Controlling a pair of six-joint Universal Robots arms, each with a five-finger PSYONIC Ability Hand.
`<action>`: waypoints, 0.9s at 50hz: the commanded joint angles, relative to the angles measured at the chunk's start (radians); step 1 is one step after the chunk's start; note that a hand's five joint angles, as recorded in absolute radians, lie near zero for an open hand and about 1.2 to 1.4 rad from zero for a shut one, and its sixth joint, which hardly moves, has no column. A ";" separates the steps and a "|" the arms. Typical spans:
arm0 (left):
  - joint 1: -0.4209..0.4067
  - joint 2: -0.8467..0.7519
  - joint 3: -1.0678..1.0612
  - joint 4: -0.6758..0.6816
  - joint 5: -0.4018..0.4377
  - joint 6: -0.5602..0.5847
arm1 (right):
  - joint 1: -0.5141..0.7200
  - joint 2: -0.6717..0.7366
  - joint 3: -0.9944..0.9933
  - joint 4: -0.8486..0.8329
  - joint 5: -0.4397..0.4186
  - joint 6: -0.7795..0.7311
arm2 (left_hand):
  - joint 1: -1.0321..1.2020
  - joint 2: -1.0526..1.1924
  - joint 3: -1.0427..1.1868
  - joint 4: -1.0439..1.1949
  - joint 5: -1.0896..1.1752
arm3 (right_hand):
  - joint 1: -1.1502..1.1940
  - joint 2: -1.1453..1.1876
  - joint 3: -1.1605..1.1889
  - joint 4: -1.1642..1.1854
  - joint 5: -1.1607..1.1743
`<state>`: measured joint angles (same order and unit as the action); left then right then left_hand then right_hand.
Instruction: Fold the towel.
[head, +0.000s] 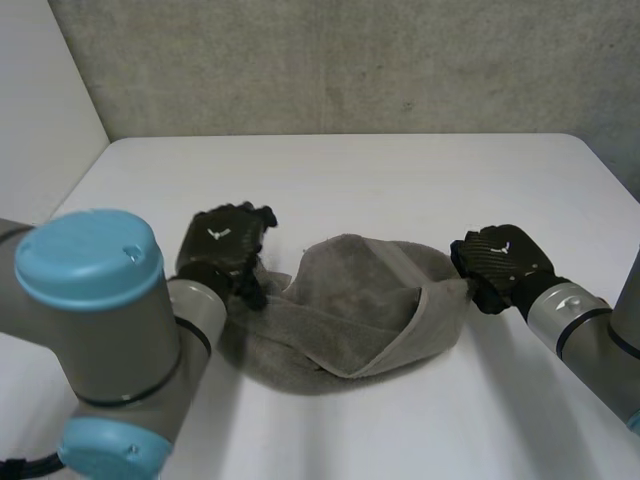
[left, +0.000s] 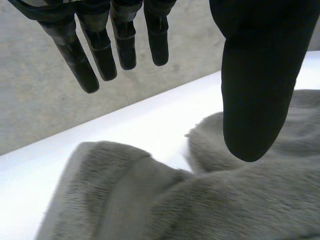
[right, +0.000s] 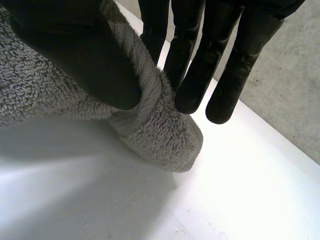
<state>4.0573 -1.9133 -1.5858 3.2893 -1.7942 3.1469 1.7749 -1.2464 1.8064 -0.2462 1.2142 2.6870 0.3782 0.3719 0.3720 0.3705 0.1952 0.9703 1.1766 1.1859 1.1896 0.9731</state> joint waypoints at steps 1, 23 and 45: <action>0.086 -0.020 0.000 -0.033 0.064 0.051 | -0.002 0.002 -0.001 -0.004 -0.002 0.008 | 0.041 0.047 0.047 0.049 0.049 | 0.426 0.220 0.210 0.207 0.249; 0.160 -0.096 -0.079 -0.022 0.118 0.128 | 0.005 0.010 -0.001 -0.008 0.002 0.062 | 0.094 0.100 0.100 0.101 0.102 | 0.426 0.220 0.210 0.207 0.249; 0.216 -0.005 -0.049 0.041 0.119 0.151 | -0.005 -0.111 -0.071 0.118 0.016 0.021 | 1.018 1.024 1.024 1.026 1.027 | 0.426 0.220 0.210 0.207 0.249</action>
<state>4.2427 -2.0433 -1.6257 3.3781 -1.6749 3.2794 1.7715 -1.2585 1.7845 -0.2362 1.2232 2.7354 1.1414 1.1850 1.1826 1.1861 0.9917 0.9703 1.1766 1.1859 1.1896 0.9747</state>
